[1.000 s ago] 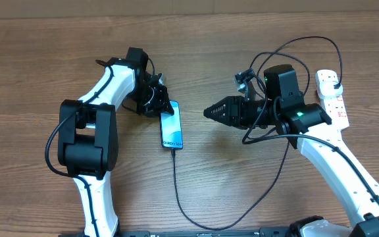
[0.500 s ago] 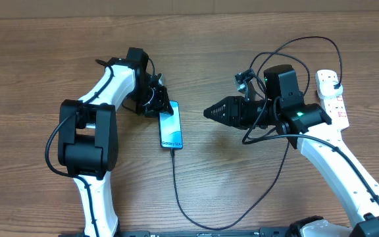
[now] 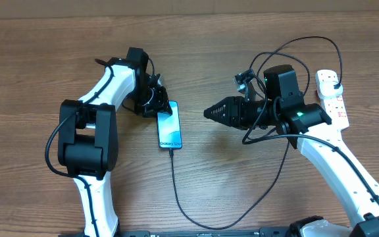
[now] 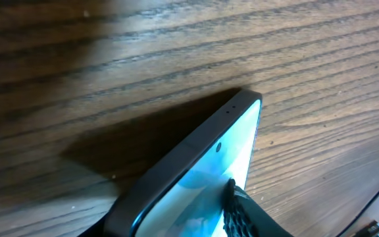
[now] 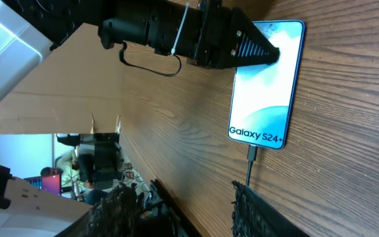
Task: Plug charger to phone and switch on socket
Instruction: 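Lay the phone flat on the table with the left gripper, then lift the left gripper off the phone and swing the right gripper toward the power strip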
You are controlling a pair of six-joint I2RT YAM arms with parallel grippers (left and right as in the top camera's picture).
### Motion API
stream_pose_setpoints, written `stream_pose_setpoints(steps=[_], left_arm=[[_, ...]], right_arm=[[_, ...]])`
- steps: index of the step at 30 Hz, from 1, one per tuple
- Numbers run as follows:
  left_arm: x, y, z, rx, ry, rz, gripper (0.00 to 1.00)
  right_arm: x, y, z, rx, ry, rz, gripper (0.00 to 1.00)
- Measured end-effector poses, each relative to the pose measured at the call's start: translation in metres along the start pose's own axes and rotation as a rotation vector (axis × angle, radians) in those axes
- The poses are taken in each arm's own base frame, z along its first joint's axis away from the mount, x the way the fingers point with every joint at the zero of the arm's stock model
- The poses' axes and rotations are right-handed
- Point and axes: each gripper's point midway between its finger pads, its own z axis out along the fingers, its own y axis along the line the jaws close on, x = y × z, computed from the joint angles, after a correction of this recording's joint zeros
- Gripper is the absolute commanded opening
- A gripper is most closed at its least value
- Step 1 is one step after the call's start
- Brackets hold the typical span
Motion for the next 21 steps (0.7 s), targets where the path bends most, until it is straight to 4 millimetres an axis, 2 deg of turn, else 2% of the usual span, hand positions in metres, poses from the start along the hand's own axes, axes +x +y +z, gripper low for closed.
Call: stream_pose_setpoints(steps=[14,21], left_arm=[[-0.0008,0.0005,-0.0018,-0.008,-0.006,0.002,0.53],[-0.0013,0.0014,-0.0023,-0.014,-0.009,0.002,0.47]], right_arm=[[0.0006,-0.0003,0.0000,0.001,0.002,0.003,0.50],[0.0017,-0.0009,0.0000,0.003,0.006,0.008,0.50]])
